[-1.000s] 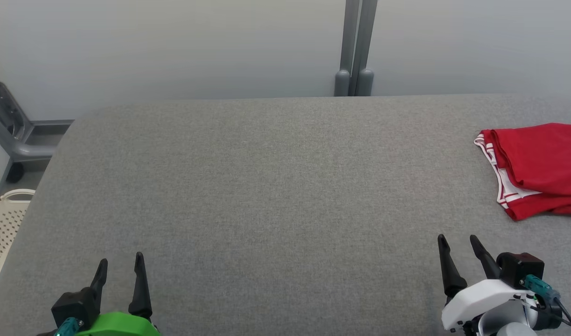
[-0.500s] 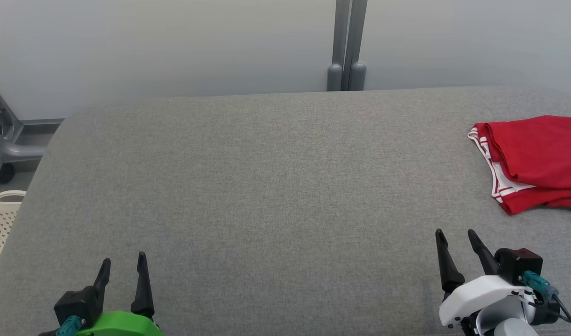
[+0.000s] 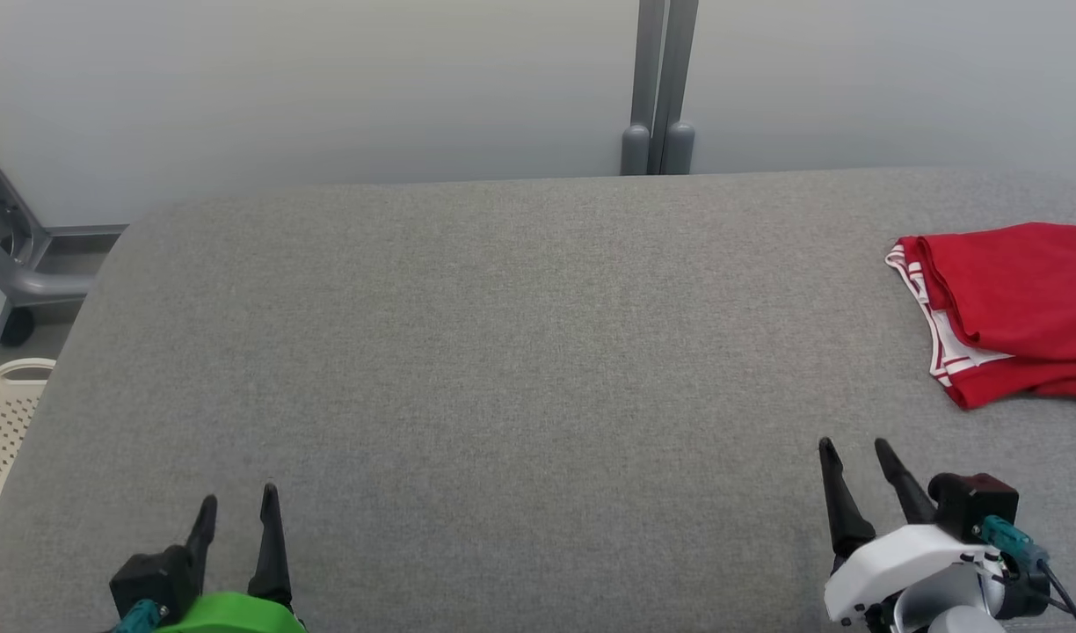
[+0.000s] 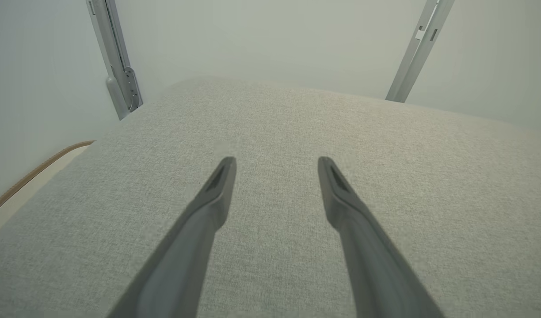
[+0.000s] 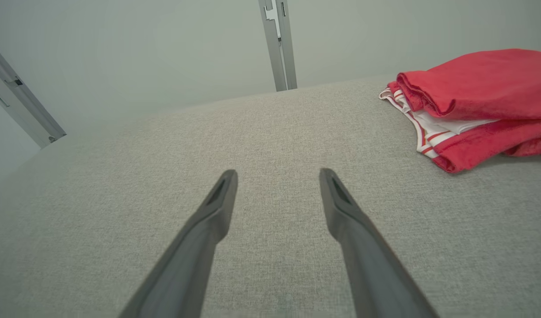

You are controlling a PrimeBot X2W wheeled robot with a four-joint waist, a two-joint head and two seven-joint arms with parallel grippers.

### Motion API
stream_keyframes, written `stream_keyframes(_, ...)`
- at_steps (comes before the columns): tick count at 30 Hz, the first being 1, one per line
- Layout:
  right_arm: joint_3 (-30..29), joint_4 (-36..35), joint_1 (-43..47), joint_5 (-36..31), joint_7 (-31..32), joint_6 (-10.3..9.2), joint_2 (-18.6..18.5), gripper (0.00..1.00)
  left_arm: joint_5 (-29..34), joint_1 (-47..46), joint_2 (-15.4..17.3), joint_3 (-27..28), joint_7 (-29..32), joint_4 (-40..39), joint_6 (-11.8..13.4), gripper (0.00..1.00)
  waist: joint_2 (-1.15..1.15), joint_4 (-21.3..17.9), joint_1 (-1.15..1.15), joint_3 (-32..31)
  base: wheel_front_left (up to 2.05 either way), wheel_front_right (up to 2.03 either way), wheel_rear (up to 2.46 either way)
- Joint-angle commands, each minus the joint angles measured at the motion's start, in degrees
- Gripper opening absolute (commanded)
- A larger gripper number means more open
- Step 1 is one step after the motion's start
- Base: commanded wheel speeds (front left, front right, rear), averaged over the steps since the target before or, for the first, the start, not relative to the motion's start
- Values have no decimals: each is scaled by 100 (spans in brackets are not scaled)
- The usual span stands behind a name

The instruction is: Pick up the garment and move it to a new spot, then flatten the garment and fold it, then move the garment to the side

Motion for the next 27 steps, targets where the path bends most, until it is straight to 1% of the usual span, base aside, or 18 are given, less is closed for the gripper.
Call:
stream_keyframes(1, 0, 24, 13, 0, 1, 0, 5, 0, -2, 16, -9, -1, 5, 22, 0, 0, 0, 0, 0, 0, 0, 0, 0)
stream_keyframes(4, 1, 170, 133, 4, 10, 0, 37, 0, -8, 138, -72, -18, 29, 169, 0, 0, 0, 0, 0, 0, 0, 0, 0)
stream_keyframes(27, -85, -278, 190, 2336, 285, 0, 21, 0, -1933, -252, -296, 534, 867, 80, -301, 0, 0, -18, 0, 49, 0, 0, 0)
